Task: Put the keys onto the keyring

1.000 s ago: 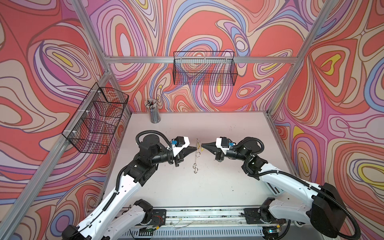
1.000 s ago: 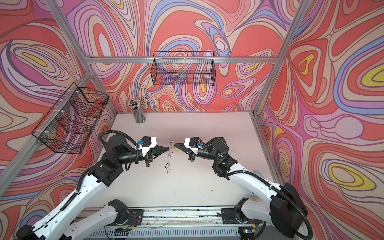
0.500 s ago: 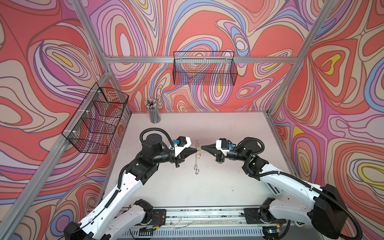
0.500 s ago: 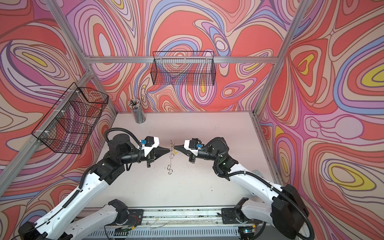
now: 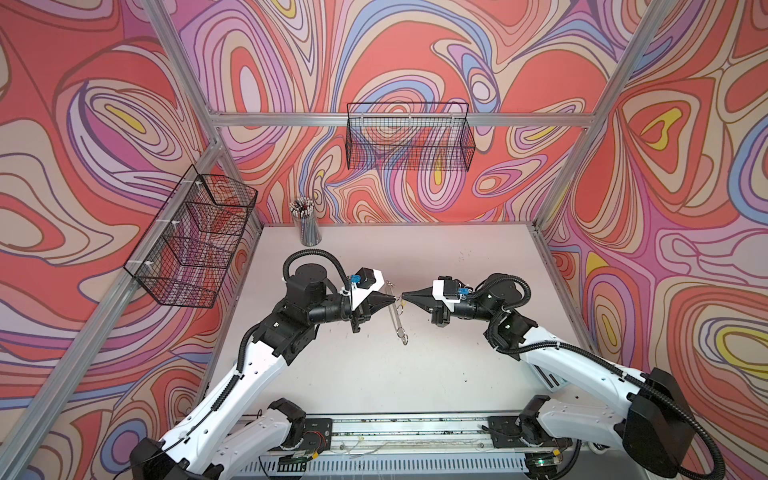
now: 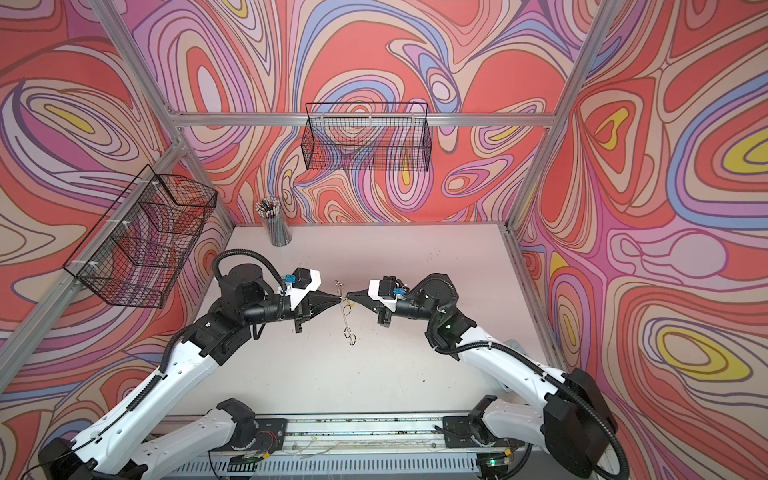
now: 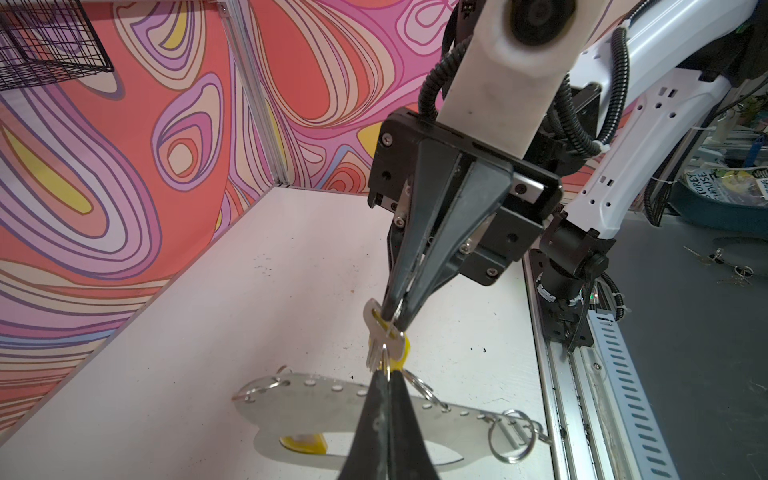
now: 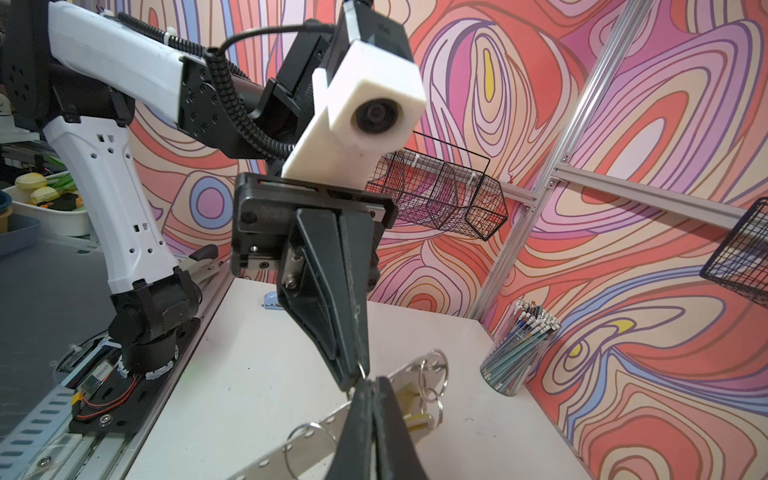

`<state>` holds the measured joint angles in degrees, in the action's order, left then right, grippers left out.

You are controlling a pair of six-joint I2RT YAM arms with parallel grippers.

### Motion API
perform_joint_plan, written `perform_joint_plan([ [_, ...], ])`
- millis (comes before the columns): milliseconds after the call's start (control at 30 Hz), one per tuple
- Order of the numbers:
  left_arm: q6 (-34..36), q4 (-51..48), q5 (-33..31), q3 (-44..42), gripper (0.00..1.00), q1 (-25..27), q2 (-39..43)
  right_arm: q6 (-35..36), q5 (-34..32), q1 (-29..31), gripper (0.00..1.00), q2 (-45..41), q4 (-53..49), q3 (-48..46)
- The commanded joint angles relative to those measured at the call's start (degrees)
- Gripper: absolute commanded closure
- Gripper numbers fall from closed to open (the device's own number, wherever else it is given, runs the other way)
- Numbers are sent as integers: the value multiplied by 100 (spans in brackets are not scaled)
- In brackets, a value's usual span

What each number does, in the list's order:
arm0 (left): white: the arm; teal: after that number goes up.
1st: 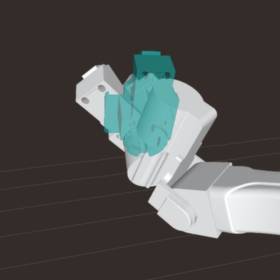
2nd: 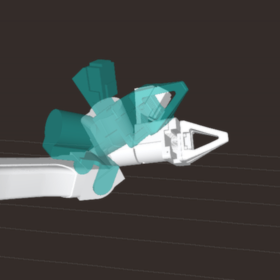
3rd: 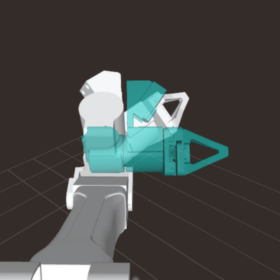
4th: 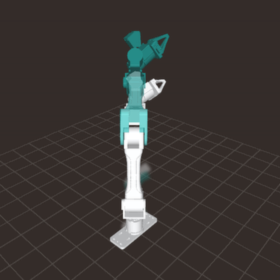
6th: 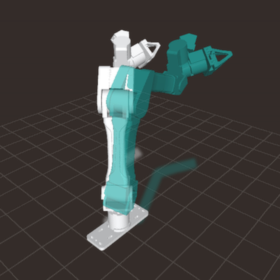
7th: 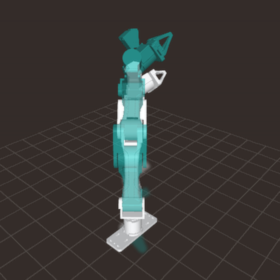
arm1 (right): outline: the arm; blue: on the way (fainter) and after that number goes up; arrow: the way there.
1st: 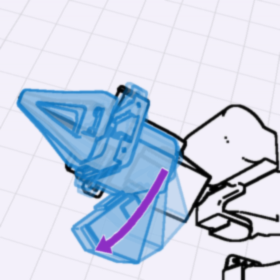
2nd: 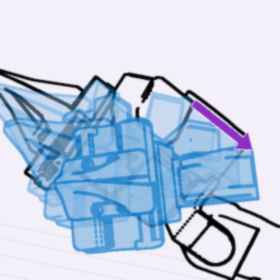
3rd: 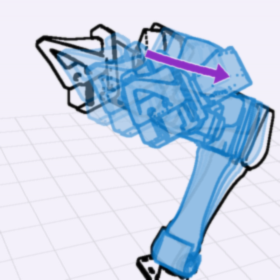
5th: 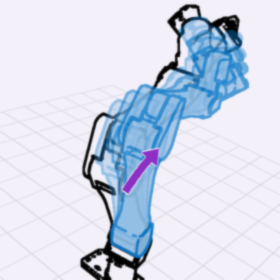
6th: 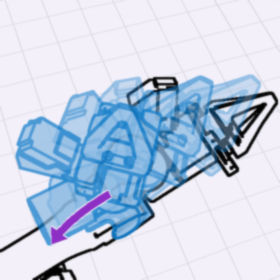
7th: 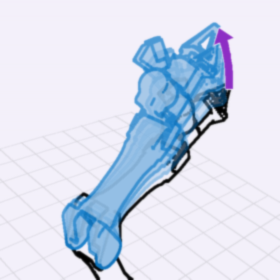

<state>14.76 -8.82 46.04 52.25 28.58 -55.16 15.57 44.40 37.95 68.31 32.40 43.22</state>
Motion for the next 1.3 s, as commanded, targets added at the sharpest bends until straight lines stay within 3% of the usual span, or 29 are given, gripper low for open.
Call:
perform_joint_plan([
  [0,-4,72,35,110,100,23,59,174,78,37,100,41,-104,152],
  [1267,-12,60,-25,75,100,21,181,236,-157,45,100,-37,51,43],
])
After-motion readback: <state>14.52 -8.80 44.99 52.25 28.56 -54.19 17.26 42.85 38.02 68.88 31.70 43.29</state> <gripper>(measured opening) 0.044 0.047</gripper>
